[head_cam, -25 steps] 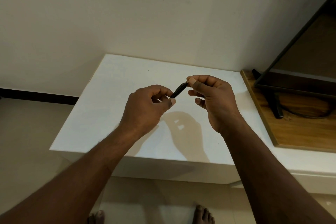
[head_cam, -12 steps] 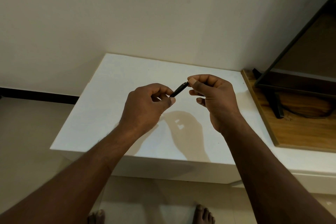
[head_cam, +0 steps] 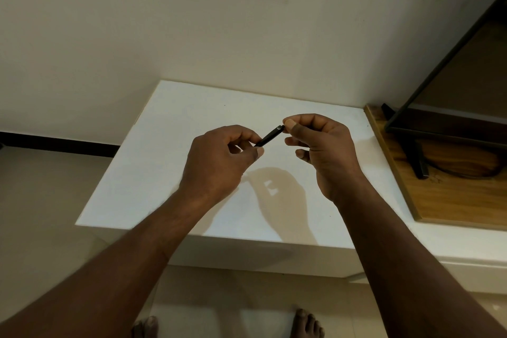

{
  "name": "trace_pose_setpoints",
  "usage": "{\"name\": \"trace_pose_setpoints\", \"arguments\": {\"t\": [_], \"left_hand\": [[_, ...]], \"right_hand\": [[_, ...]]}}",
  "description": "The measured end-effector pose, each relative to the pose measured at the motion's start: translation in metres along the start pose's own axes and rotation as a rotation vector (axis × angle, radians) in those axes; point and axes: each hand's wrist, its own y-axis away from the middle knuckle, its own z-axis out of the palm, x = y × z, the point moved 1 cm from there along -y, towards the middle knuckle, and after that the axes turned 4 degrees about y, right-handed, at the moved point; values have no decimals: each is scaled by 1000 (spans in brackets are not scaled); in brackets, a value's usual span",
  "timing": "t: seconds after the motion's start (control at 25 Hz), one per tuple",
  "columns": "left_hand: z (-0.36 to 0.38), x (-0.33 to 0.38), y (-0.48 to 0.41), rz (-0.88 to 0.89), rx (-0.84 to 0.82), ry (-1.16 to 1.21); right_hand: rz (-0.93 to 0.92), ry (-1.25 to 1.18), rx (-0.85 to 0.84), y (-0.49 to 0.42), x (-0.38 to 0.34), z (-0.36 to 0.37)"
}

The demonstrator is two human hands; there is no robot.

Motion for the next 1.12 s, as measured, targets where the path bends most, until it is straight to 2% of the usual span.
{"name": "trace_pose_setpoints", "arguments": {"t": [0.32,0.8,1.12], "left_hand": [[0,1,0,19,15,-32],[-1,0,1,32,14,-46],[1,1,2,16,7,-62]], "right_hand": [[24,-3,8,0,0,1],[226,-190,-18,-1,10,3],[254,-199,-10,-1,11,8]]}}
